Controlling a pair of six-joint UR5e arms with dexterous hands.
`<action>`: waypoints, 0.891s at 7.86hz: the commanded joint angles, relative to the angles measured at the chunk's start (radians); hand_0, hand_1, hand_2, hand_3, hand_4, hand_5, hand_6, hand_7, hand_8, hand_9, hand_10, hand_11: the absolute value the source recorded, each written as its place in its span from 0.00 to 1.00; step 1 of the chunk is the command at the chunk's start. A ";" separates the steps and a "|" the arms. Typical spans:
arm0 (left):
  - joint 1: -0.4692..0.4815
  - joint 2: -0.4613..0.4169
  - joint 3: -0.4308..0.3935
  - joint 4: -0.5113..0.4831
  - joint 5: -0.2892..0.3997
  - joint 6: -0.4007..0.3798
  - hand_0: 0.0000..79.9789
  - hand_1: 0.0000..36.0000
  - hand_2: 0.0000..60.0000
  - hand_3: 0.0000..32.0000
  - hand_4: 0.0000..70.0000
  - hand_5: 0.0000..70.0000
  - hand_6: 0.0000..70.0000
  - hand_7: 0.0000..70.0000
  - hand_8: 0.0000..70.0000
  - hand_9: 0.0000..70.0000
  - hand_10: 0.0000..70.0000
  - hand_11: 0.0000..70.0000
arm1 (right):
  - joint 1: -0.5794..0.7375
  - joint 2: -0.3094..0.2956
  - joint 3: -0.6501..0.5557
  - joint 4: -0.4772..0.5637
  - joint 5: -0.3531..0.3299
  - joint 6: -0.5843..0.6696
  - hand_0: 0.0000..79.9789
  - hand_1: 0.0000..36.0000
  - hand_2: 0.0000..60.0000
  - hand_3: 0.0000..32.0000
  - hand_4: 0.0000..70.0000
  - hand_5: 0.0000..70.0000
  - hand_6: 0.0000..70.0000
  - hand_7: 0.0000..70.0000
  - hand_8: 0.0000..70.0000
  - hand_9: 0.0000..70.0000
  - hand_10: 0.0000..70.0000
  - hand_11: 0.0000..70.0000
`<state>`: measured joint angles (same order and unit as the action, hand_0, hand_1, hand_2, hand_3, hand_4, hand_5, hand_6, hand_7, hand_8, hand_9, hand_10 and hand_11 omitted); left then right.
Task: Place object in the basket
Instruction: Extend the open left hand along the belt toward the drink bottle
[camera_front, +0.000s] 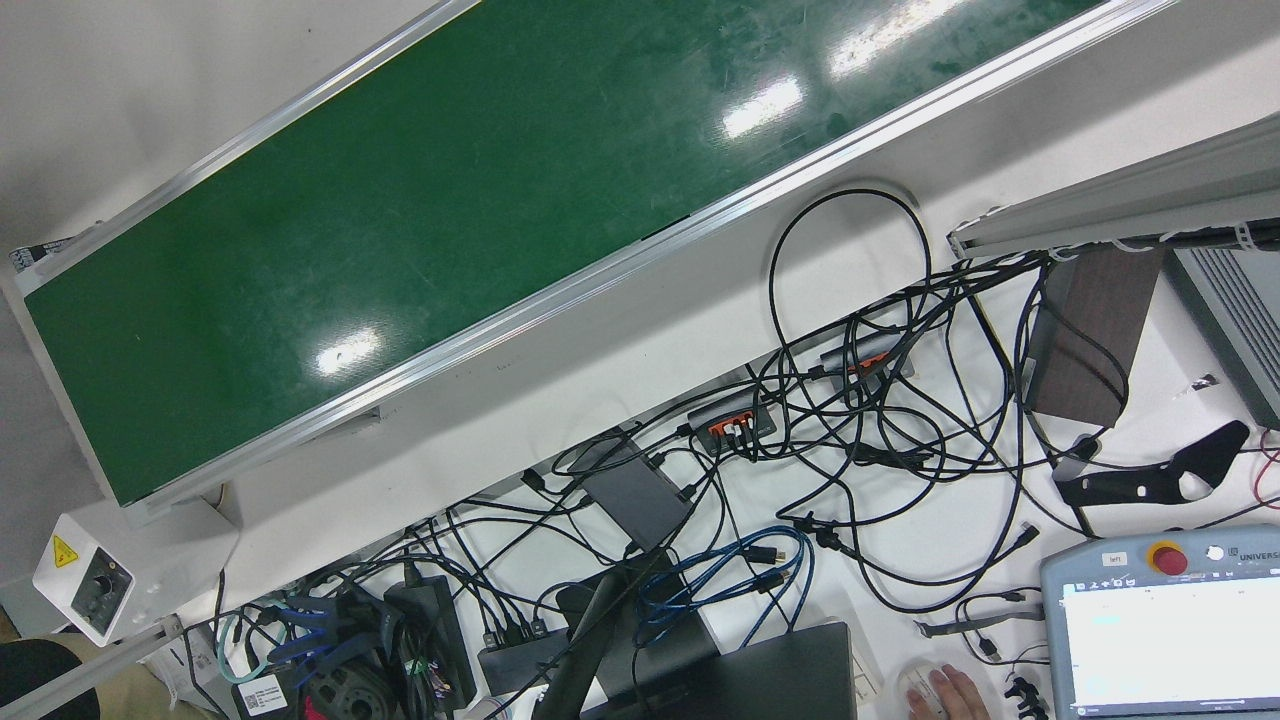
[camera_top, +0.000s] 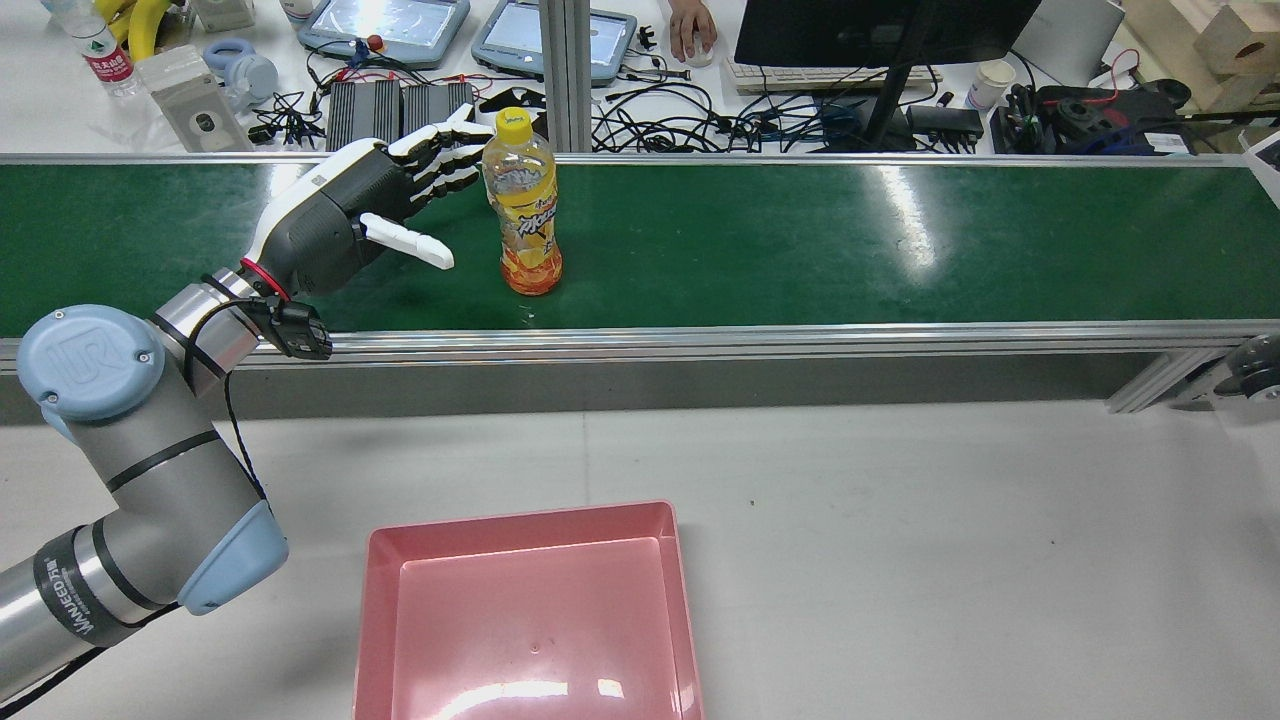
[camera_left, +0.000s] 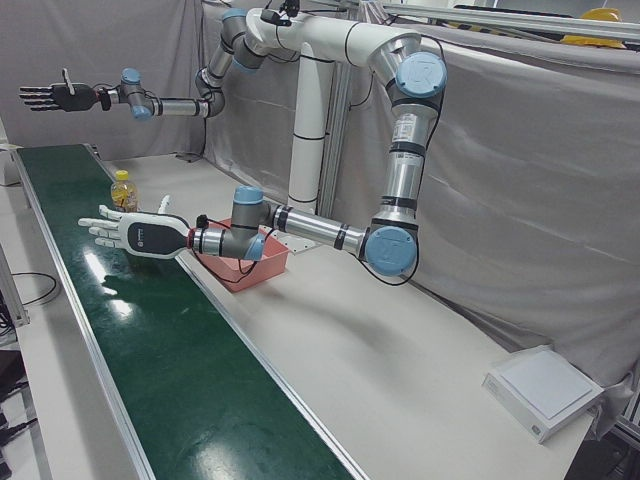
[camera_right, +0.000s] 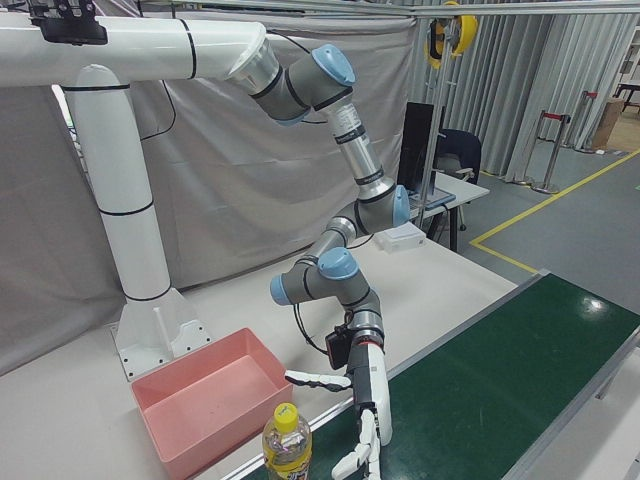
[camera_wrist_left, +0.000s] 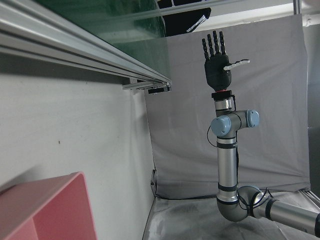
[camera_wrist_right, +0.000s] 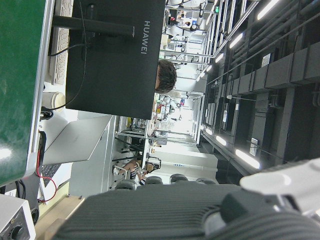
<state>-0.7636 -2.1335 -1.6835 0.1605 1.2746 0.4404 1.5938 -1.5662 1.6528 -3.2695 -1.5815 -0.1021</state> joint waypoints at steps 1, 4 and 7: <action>0.000 -0.031 0.053 -0.018 0.006 -0.005 0.66 0.27 0.00 0.07 0.19 0.35 0.03 0.01 0.15 0.15 0.10 0.16 | 0.000 0.000 0.001 0.001 0.000 0.001 0.00 0.00 0.00 0.00 0.00 0.00 0.00 0.00 0.00 0.00 0.00 0.00; 0.000 -0.072 0.047 0.022 0.009 -0.002 0.66 0.28 0.00 0.08 0.20 0.36 0.03 0.01 0.15 0.15 0.10 0.16 | 0.000 0.000 -0.001 0.001 0.000 0.001 0.00 0.00 0.00 0.00 0.00 0.00 0.00 0.00 0.00 0.00 0.00 0.00; 0.001 -0.072 0.045 0.021 0.009 -0.002 0.66 0.29 0.00 0.06 0.20 0.36 0.03 0.01 0.15 0.15 0.11 0.18 | 0.000 0.000 0.001 0.001 0.000 0.001 0.00 0.00 0.00 0.00 0.00 0.00 0.00 0.00 0.00 0.00 0.00 0.00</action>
<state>-0.7634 -2.2042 -1.6375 0.1797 1.2839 0.4381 1.5938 -1.5662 1.6533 -3.2689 -1.5815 -0.1012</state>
